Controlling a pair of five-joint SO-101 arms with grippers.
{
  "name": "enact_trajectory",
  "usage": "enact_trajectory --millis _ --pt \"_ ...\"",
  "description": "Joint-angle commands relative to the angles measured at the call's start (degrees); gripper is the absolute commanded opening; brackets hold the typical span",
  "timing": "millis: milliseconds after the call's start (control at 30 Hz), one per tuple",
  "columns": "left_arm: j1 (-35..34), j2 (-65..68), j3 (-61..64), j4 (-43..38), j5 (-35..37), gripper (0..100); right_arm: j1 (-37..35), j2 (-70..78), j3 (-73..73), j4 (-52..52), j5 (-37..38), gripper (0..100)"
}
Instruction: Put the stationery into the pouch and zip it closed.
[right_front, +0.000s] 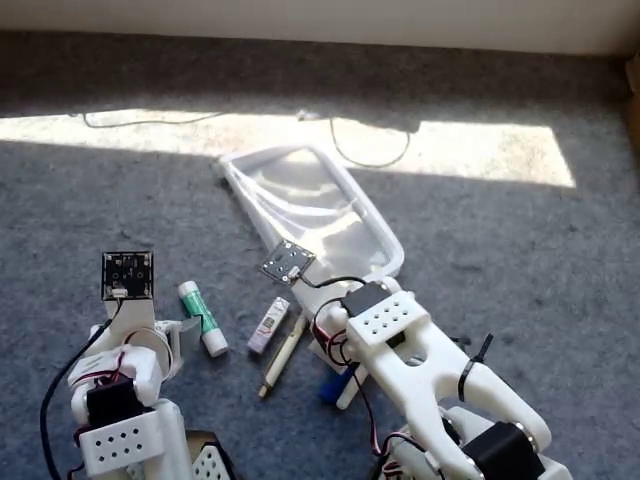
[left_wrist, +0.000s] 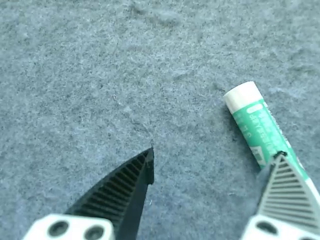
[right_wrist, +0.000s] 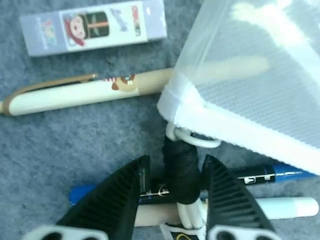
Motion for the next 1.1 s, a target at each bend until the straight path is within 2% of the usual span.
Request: enact_trajectory --millis 0,267,433,700,967,1067 --pt "-0.22 -0.40 -1.45 -0.26 0.62 34 0.66 -1.63 -0.22 -0.75 0.70 11.1" --pt "-0.22 -0.40 -1.63 -0.35 0.62 34 0.66 -1.63 -0.22 -0.75 0.70 8.4" --pt "-0.22 -0.40 -2.15 -0.35 0.70 34 0.75 -2.33 -0.66 -0.31 0.44 0.3" --pt "1.71 -0.31 -7.96 -0.18 0.79 34 1.10 -2.42 -3.56 3.38 0.26 0.5" --pt "5.85 -0.31 -14.55 5.27 0.88 34 1.01 -2.42 -14.55 11.30 -2.64 0.5" --pt "6.02 -0.31 -16.92 5.36 4.31 34 1.01 -2.42 -19.03 13.93 -2.90 0.5"
